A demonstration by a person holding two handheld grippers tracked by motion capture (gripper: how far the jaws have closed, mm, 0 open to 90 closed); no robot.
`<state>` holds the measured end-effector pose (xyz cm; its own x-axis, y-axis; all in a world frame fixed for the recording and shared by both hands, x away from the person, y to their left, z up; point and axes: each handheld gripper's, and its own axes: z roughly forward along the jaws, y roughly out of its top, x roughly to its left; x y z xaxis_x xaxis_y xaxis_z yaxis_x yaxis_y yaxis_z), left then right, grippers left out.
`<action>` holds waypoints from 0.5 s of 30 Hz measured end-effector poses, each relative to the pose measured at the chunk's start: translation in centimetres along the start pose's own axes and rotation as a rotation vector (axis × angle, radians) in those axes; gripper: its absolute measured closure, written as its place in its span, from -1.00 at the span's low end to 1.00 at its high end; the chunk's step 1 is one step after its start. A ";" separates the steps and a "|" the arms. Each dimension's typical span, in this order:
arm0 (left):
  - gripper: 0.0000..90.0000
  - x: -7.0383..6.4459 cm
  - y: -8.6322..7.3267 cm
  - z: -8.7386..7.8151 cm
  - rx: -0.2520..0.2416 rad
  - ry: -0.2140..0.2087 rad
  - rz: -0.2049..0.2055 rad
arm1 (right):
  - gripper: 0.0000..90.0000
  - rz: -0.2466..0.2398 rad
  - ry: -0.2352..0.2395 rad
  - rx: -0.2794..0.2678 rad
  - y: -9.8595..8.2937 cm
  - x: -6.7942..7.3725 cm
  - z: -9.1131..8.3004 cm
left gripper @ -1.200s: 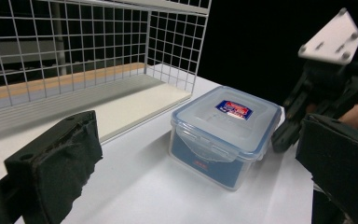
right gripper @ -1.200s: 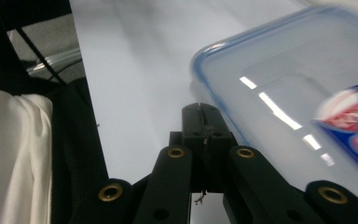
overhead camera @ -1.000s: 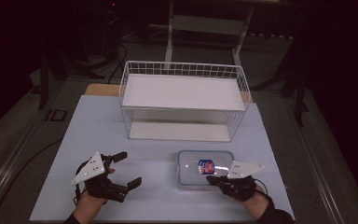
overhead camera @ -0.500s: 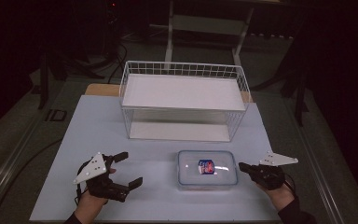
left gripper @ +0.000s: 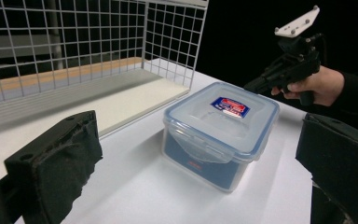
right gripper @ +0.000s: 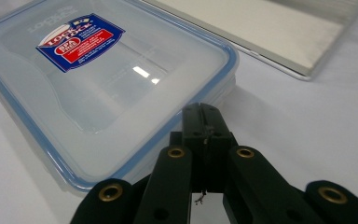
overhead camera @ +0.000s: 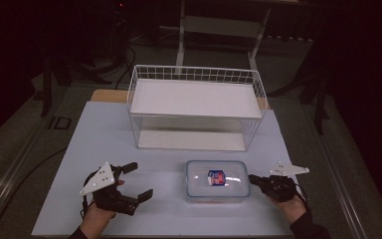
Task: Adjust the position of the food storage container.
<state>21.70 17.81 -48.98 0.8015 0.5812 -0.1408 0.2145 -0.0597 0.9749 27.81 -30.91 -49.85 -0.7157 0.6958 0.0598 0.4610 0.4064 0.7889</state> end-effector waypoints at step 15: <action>-1.00 0.0 0.1 -0.2 -0.004 0.000 0.003 | 1.00 -0.059 0.069 0.013 1.8 2.2 2.5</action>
<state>21.66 17.95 -48.85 0.8021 0.5810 -0.1383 0.2101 -0.0577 0.9760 28.41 -27.16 -49.87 -0.7762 0.6280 0.0559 0.4233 0.4534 0.7844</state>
